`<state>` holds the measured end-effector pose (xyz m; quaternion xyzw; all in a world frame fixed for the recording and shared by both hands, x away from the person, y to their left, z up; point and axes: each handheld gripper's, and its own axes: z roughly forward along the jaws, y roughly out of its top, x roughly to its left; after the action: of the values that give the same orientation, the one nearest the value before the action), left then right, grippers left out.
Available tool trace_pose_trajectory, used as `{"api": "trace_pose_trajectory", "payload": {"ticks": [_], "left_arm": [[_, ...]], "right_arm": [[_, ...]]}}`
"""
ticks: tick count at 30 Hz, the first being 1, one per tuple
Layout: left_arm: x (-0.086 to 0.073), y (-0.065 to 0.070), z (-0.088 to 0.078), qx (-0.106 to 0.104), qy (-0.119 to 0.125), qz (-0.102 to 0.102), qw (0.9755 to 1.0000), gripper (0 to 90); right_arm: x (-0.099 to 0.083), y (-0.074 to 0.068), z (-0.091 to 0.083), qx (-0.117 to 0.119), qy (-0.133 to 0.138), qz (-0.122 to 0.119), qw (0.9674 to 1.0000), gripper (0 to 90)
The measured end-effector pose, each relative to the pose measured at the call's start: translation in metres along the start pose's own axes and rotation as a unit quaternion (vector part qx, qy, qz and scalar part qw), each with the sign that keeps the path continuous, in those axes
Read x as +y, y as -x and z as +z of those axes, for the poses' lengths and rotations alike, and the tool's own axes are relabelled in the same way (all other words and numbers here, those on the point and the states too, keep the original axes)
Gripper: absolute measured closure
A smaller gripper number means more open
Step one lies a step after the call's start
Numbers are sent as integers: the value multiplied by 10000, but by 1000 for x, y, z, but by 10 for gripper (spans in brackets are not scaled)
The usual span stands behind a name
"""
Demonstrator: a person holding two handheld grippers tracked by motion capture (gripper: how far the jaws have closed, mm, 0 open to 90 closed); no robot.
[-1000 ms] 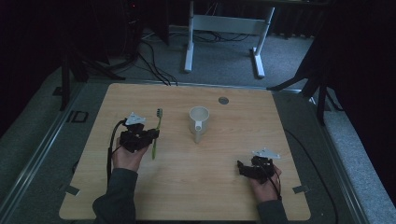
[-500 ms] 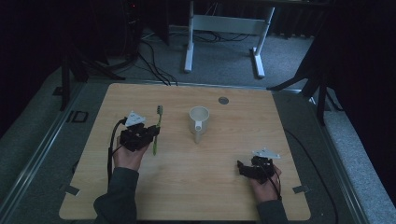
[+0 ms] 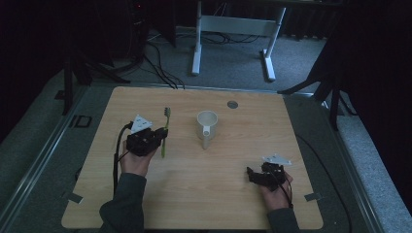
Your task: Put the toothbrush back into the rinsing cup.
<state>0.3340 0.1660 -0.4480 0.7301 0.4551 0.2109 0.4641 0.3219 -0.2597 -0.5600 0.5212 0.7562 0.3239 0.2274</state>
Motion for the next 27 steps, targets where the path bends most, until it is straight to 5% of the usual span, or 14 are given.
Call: {"api": "trace_pose_trajectory", "payload": {"ticks": [27], "left_arm": [[2,7,6,-51,368,299,9989,812]], "right_arm": [[0,0,0,5,0,-1,10000,177]]}}
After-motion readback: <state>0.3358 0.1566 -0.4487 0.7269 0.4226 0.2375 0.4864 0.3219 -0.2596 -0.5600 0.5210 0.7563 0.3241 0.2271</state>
